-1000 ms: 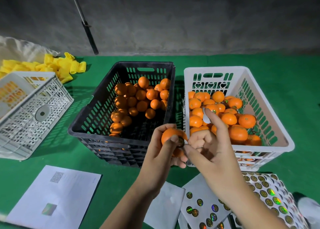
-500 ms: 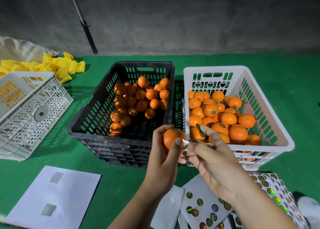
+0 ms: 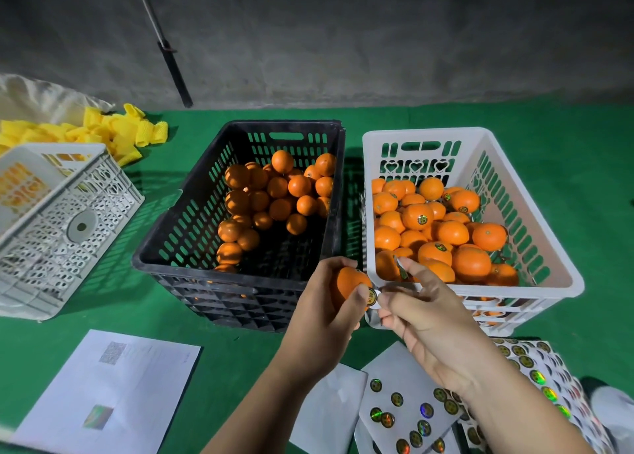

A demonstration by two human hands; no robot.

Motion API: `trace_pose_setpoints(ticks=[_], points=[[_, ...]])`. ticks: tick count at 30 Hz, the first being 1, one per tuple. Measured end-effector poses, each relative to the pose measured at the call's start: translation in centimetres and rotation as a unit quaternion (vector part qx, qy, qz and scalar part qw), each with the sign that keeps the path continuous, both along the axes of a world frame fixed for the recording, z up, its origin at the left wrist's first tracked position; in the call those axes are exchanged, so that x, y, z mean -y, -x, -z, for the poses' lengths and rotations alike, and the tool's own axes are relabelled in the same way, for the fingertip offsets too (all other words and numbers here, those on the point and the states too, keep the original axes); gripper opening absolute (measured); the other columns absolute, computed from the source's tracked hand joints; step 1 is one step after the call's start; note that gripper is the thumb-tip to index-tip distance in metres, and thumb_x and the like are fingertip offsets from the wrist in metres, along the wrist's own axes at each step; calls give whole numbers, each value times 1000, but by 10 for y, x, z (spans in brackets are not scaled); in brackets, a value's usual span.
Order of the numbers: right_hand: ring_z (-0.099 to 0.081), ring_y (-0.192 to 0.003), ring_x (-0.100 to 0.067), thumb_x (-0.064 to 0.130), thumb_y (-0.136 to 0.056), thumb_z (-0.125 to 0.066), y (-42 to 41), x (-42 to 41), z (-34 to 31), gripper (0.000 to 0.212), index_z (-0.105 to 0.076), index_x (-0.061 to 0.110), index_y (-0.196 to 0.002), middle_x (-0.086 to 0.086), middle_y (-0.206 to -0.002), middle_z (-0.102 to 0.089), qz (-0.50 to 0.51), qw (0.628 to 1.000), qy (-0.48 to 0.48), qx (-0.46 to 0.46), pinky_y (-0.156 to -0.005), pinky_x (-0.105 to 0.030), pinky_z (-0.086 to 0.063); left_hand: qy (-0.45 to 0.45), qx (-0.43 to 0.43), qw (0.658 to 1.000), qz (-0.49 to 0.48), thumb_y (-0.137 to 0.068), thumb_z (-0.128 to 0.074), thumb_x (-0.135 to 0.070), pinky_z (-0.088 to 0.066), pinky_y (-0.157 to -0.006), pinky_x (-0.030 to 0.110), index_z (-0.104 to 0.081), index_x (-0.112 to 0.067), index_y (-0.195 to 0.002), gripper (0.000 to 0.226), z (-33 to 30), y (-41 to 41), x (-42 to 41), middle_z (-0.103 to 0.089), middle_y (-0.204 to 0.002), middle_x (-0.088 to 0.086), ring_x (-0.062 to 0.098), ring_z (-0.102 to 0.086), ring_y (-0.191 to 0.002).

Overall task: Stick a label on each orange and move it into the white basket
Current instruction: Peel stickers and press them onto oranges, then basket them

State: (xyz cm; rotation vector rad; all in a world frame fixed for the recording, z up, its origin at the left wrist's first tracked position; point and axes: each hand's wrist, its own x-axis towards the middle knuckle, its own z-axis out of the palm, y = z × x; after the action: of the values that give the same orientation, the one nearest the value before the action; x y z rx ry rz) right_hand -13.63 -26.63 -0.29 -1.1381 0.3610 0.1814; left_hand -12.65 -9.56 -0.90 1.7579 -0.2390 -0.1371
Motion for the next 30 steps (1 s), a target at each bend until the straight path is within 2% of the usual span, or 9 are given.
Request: trace_pose_setpoints(ticks=[5,9,12,16,19,22,24,26,30], points=[[-67,-64,-13,-9,-93,-62,3,5,7,63,-49,22,-146,-9,-78,-71,1,999,-38,-9,-60,-22,-57,-63,62,996,0,-99,-62,-51,-60,-80,37,-47,-42,-134,40,7,-1,2,-57,-121,-18,13,-65,-102],[-67,-74,-23,-12,-94,-60,6,4,6,70,-46,32,-146,-10,-89,-71,6,999,-3,47,-69,-33,-58,5,61,998,-3,-100,-64,-44,-54,-77,29,-48,-38,-135,39,7,0,10,-58,-119,-12,13,-64,-96],[-65,-67,-22,-13,-95,-57,8,7,6,76,-40,42,-145,-10,-90,-71,-5,997,14,78,-61,-29,-56,20,37,999,-21,-98,-62,-54,-57,-80,33,-47,-39,-135,42,9,1,12,-58,-118,-14,12,-65,-100],[-64,-62,-17,-15,-95,-57,5,13,10,72,-45,41,-140,-2,-83,-69,36,992,58,110,-57,-26,-54,58,-82,994,-31,-90,-57,-73,-61,-70,30,-50,-47,-128,47,12,6,15,-66,-107,-17,14,-72,-87],[-68,-66,-20,-17,-94,-57,6,19,14,76,-45,46,-136,-2,-84,-68,55,984,92,140,-61,-28,-57,54,-167,984,-29,-86,-60,-73,-60,-65,30,-58,-46,-117,41,20,13,16,-68,-101,-15,24,-74,-78],[-70,-73,-23,-14,-94,-61,14,21,19,80,-37,39,-148,-8,-89,-68,50,964,164,204,-73,-26,-59,29,-224,974,-12,-85,-65,-66,-65,-72,47,-68,-34,-100,36,29,24,23,-70,-100,-2,33,-75,-90],[-70,-84,-24,-7,-94,-65,22,21,20,83,-29,36,-156,-10,-93,-67,34,942,222,249,-84,-25,-56,72,-313,946,-42,-83,-72,-61,-61,-82,56,-73,-18,-93,44,29,27,26,-75,-100,13,42,-75,-94],[-68,-94,-23,6,-93,-67,29,22,22,84,-28,43,-156,-6,-97,-68,7,930,245,272,-90,-23,-53,142,-403,903,-45,-86,-74,-61,-62,-82,55,-75,-9,-92,52,25,25,25,-76,-101,23,46,-75,-90],[-67,-107,-22,12,-95,-65,35,23,24,81,-27,46,-157,2,-104,-67,-35,916,258,305,-95,-21,-50,188,-404,895,-13,-78,-75,-59,-62,-81,51,-79,-18,-90,44,12,18,23,-77,-109,16,41,-76,-89]])
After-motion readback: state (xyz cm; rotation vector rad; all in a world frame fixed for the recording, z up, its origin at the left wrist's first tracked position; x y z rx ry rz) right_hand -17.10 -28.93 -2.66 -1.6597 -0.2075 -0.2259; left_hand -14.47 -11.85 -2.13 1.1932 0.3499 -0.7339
